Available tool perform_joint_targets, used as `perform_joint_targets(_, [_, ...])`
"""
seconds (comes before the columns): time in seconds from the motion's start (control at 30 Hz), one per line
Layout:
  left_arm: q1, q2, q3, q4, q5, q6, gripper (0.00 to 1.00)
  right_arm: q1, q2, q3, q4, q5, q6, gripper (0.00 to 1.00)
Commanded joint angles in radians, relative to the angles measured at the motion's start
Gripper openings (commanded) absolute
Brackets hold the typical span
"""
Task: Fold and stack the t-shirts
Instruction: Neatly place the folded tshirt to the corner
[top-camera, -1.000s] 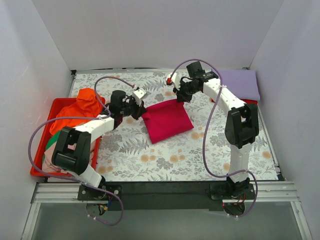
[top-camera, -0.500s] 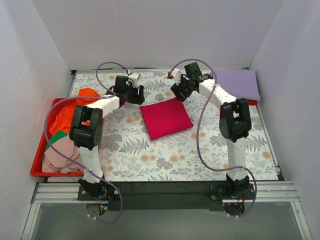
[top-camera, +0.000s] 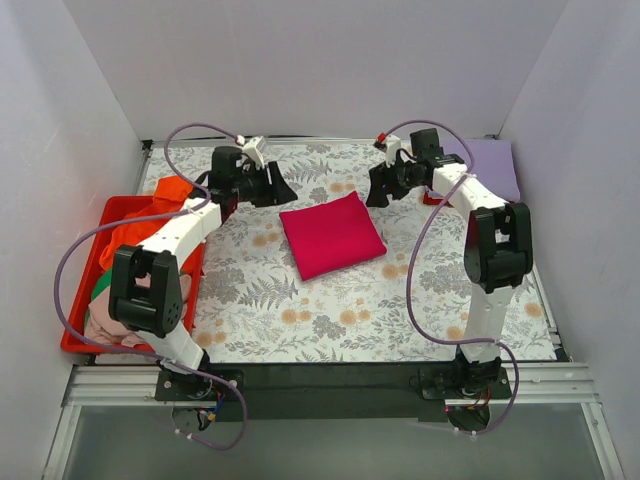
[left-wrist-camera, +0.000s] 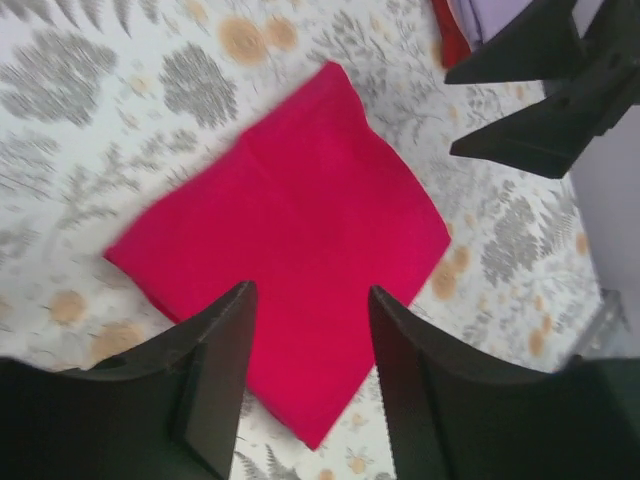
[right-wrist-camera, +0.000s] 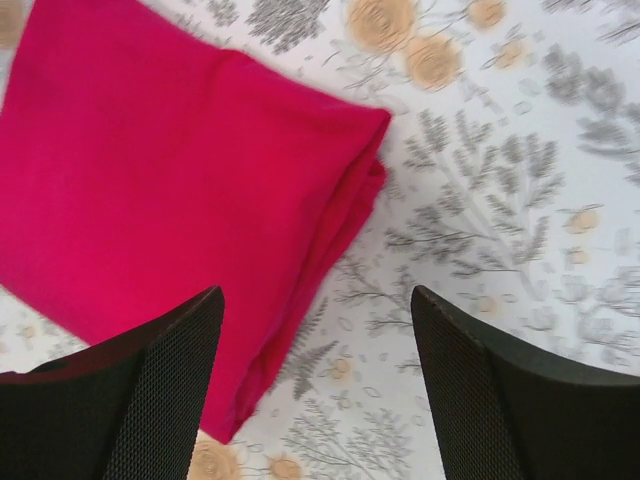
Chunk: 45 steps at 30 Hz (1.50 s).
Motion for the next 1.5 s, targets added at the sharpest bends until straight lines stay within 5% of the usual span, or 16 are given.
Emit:
perform_joint_targets(0.0, [-0.01,0.045,-0.072,0.007,0.187,-0.219,0.45,0.013,0.04,-0.037,-0.032,-0.172,0.074,0.82])
perform_joint_targets(0.43, [-0.033,0.284,-0.113,-0.036,0.023,-0.25,0.33,0.027,0.198,-0.063,0.04,-0.124,0.298,0.83])
perform_joint_targets(0.73, [-0.035,0.336,-0.145,-0.073,0.0,-0.258,0.29,0.157,0.215,-0.103,0.084,-0.138,0.369,0.76])
perform_joint_targets(0.87, [-0.035,0.338,-0.149,-0.071,0.001,-0.253,0.29,0.166,0.208,-0.099,0.087,-0.033,0.37,0.51])
perform_joint_targets(0.93, [-0.035,0.321,-0.147,-0.067,-0.008,-0.245,0.29,0.159,0.188,-0.099,0.086,0.021,0.352,0.16])
perform_joint_targets(1.0, [-0.035,0.3,-0.141,-0.068,-0.031,-0.235,0.29,0.151,0.157,-0.096,0.083,0.092,0.332,0.01])
perform_joint_targets(1.23, [-0.035,0.082,-0.104,-0.119,-0.241,-0.164,0.42,0.146,0.024,-0.019,0.03,0.325,0.137,0.01])
perform_joint_targets(1.47, [-0.033,-0.294,-0.208,-0.131,-0.425,-0.034,0.58,0.146,-0.092,0.046,0.03,0.653,-0.093,0.01])
